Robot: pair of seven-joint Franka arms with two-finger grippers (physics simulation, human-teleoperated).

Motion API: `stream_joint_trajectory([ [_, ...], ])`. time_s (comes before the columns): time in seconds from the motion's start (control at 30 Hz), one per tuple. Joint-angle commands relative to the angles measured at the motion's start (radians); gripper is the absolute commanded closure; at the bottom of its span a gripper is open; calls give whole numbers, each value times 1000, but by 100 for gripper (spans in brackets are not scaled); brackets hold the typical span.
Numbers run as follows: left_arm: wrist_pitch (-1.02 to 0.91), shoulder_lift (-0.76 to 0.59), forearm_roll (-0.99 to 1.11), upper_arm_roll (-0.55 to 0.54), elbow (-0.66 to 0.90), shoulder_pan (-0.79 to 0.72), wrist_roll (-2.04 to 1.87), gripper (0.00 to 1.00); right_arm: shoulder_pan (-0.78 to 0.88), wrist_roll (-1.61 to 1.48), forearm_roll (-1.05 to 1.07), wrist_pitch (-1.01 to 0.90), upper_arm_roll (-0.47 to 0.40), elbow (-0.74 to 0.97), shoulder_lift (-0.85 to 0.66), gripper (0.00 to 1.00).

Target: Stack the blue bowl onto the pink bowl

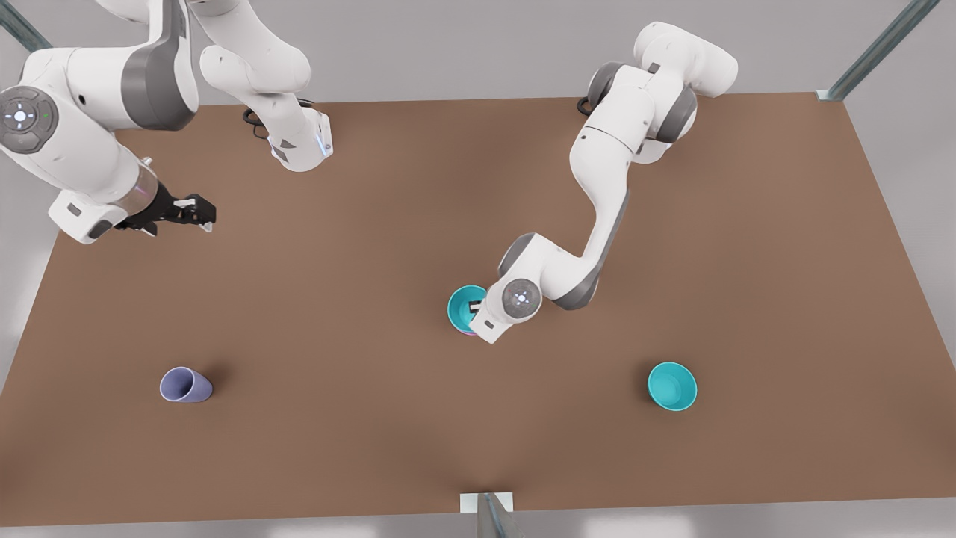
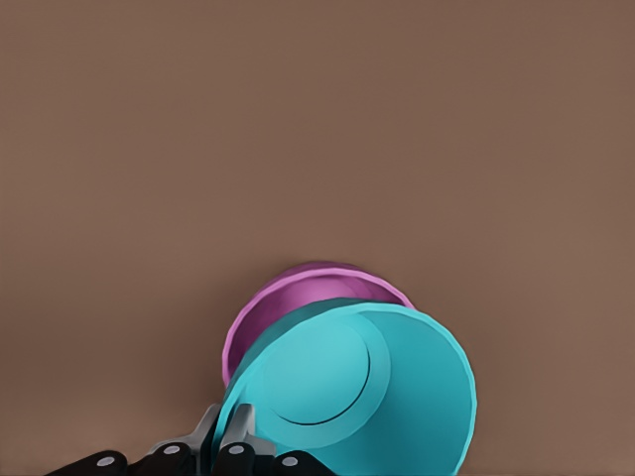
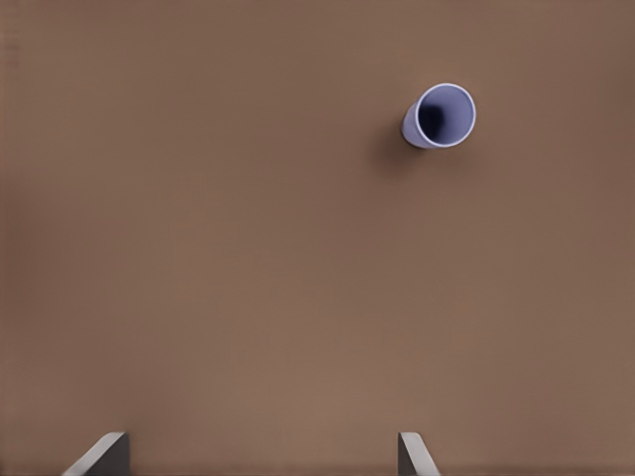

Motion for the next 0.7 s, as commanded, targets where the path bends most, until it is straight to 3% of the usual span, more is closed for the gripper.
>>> stream_joint_trajectory([
  [0.0,0,-2,-3,-1,1,1,-123,79,-9,1,0,-3,2,0,0,0],
  [0.03,0,-2,-3,-1,1,2,-121,60,-9,1,1,-3,2,0,0,0],
  [0.07,0,-2,-3,-1,1,2,-120,0,-9,1,3,-3,2,0,2,0],
  [0.13,-63,-13,4,3,1,13,-113,0,-7,1,3,-6,4,-1,2,0],
  [0.17,-185,-53,42,10,2,33,-95,0,-9,1,3,-9,4,-1,2,0],
  [0.2,-448,-171,131,12,5,140,43,0,-9,1,3,-11,4,-1,3,0],
  [0.27,-646,-366,267,12,8,301,253,0,-7,-1,4,-11,4,-1,3,0],
  [0.3,-652,-433,270,10,8,382,380,0,-7,-1,4,-9,4,-1,3,0],
  [0.4,-629,-502,344,6,-4,435,572,0,-9,-4,4,-9,2,-1,3,0],
  [0.43,-450,-659,353,-28,-232,449,574,0,-9,-5,4,-9,2,-1,3,0],
  [0.67,-486,-708,336,-24,-259,436,572,0,-9,-8,4,-9,1,-1,5,0],
])
